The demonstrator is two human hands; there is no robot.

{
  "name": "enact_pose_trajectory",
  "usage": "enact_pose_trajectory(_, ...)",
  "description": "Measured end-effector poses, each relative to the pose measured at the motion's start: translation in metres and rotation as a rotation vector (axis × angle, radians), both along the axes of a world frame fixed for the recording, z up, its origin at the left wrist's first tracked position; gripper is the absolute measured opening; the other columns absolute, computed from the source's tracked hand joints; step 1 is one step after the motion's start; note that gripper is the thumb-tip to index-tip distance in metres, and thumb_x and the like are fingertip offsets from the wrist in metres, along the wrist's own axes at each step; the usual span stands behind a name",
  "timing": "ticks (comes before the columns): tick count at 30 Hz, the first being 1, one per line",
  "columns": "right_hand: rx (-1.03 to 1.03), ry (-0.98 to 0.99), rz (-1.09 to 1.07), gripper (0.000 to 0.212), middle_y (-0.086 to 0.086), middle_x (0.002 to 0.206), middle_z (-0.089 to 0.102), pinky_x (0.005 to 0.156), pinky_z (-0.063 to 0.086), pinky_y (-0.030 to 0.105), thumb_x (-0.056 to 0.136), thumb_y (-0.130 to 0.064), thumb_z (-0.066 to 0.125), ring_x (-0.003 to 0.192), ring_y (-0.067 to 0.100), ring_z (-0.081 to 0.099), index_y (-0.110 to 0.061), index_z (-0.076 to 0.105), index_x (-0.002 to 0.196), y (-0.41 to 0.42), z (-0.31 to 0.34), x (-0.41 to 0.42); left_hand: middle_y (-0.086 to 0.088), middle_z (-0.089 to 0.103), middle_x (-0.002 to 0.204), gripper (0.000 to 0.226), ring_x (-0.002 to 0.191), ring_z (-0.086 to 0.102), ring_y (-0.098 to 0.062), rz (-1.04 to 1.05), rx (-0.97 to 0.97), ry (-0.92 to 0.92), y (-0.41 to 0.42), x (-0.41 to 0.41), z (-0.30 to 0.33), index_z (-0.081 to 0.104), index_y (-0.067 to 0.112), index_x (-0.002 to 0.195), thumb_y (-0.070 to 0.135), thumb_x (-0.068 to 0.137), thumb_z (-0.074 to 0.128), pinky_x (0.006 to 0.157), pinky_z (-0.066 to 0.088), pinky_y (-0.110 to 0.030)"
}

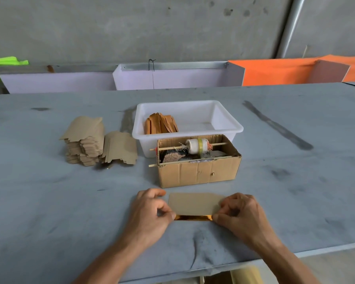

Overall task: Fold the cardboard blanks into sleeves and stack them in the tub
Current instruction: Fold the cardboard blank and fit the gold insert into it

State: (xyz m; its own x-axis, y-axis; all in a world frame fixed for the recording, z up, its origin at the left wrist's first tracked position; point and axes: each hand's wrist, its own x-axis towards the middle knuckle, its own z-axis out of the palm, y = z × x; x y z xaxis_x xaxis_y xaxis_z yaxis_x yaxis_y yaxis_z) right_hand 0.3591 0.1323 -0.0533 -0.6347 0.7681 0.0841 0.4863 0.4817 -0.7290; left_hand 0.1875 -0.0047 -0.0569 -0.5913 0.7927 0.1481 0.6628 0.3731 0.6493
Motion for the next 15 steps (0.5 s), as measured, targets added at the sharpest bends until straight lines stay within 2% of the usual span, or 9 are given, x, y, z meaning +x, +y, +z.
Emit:
enact_pose_trajectory(3,-0.048,-0.068,-0.037,0.027,-0.008,0.081,0.059,0.082,0.05,0.038,0.066,-0.02,0.081,0.095,0.022,0.054,-0.024,0.061,0.049,0.0,0.005,-0.005,0.012,0.049,0.125,0.029,0.117,0.035,-0.007,0.054,-0.032,-0.015,0.002,0.002,-0.001,0.059,0.026,0.054,0.018,0.077,0.074,0.093,0.022,-0.014)
enact_pose_trajectory(8,-0.056,-0.24,-0.049,0.027,-0.011,0.079,0.055,0.086,0.048,0.037,0.069,-0.023,0.08,0.1,0.02,0.05,-0.029,0.059,0.053,0.0,0.012,-0.011,0.015,0.046,0.134,0.014,0.124,0.031,-0.01,0.118,-0.105,-0.018,0.005,0.002,0.0,0.071,0.021,0.062,0.023,0.075,0.074,0.104,0.024,-0.025)
enact_pose_trajectory(15,-0.093,-0.251,-0.087,0.031,-0.011,0.08,0.052,0.089,0.047,0.041,0.072,-0.017,0.077,0.103,0.022,0.05,-0.032,0.057,0.054,-0.003,0.015,-0.011,0.014,0.048,0.13,0.03,0.123,0.035,-0.013,0.185,-0.098,-0.009,0.003,0.004,0.0,0.056,0.029,0.051,0.024,0.066,0.081,0.101,0.027,-0.028)
